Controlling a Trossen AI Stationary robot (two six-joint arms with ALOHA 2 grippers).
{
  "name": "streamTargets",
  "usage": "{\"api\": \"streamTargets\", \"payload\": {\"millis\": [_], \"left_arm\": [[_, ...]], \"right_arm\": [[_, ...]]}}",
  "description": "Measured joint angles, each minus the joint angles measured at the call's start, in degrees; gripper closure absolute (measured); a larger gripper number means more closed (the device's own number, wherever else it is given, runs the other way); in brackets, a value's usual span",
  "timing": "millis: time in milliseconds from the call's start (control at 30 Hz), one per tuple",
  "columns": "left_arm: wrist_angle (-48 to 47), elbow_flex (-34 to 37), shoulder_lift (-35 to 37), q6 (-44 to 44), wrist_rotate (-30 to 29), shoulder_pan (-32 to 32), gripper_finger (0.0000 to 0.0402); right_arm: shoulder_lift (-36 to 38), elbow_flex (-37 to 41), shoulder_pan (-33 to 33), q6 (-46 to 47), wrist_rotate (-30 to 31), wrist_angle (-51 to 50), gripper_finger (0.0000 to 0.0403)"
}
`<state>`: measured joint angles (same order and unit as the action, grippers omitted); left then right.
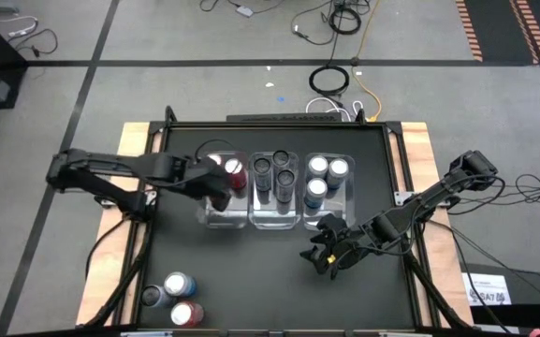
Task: Sort soda cans
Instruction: Put the blue-white soda can into the middle right transparent bin
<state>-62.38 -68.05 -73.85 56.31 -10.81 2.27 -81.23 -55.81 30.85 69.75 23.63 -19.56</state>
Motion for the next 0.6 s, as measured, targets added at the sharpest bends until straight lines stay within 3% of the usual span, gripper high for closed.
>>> {"api": "streamTargets", "payload": {"millis": [133,300,467,600], "left_arm": [[-3.67,-4.00,2.37,5.15,-2.71,5.46,0.0008],[-4.91,-7.60,2.00,14.00,-6.81,17.68,0.0008],[-14.40,-10.22,-0.98,32.23,-7.31,29.29,0.0008],[-22.66,-10.60,-3.65,47.57,-2.44,38.06,0.0008]], "right_arm": [[0.00,0.00,0.00,-1.54,-0.02,0.01,0.0092],[0.00,0.00,0.00,-3.70,-1.82,0.01,0.0092],[0.00,0.01,0.07,-6.19,-5.39,-0.05,0.0092],[0.00,0.00,0.58,-8.51,-7.46,-0.04,0.0092]]}}
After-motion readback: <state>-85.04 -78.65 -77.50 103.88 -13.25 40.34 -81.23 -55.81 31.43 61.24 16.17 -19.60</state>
